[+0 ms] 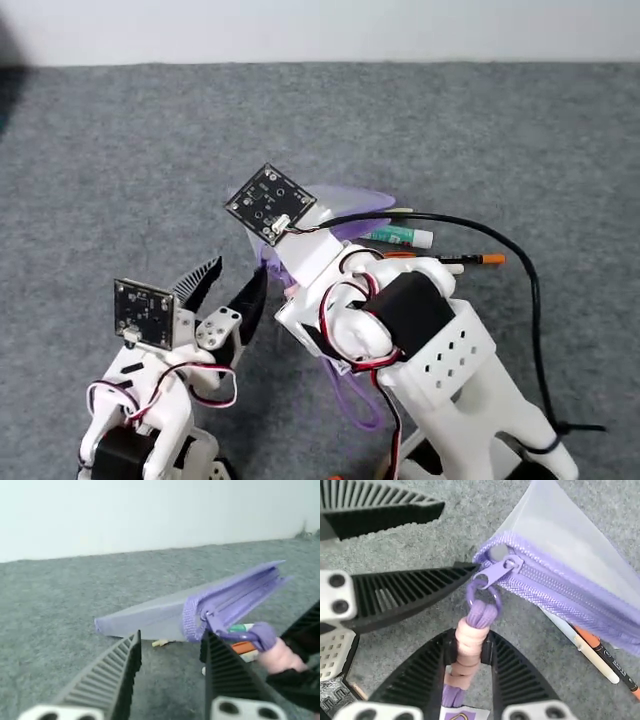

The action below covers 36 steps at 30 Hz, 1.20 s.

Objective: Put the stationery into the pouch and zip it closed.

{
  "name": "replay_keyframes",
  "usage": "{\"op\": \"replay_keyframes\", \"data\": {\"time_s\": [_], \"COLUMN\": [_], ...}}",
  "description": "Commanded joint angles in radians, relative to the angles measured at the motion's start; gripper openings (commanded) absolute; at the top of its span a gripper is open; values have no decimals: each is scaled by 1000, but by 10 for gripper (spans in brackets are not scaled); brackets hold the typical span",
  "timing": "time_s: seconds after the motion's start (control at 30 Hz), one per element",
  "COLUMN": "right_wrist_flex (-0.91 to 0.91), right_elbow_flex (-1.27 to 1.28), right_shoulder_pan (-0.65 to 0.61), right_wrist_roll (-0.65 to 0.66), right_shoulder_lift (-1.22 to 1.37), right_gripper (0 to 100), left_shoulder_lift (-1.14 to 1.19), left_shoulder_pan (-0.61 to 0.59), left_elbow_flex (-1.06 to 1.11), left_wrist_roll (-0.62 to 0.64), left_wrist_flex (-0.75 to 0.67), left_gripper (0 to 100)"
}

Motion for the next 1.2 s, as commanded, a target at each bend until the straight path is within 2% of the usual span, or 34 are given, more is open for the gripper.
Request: {"op": "replay_keyframes", "data": {"time_s": [0.0, 0.3, 0.47, 0.63, 0.8, 1.0, 1.17], "right_wrist_flex": [1, -1, -19, -97, -159, -168, -143], "right_elbow_flex": [-54, -101, -101, -101, -101, -101, -103], "right_shoulder_pan": [-18, -114, -54, 8, 8, 5, 5], "right_wrist_roll": [11, 12, 12, 52, 69, 69, 69], "right_shoulder_lift": [-22, -21, -15, -19, -19, -19, -21], "right_gripper": [8, 8, 8, 8, 8, 8, 8], "left_shoulder_lift": [3, 5, -2, -2, -2, 2, 3], "left_shoulder_pan": [-9, 0, 57, 32, 12, 87, 84], "left_elbow_flex": [-50, -50, -56, -99, -157, -170, -154], "left_wrist_roll": [-6, -6, -6, -5, -5, -5, -5], "left_wrist_flex": [-41, -89, -15, 40, 83, 104, 100], "left_gripper": [184, 184, 184, 184, 184, 184, 184]}}
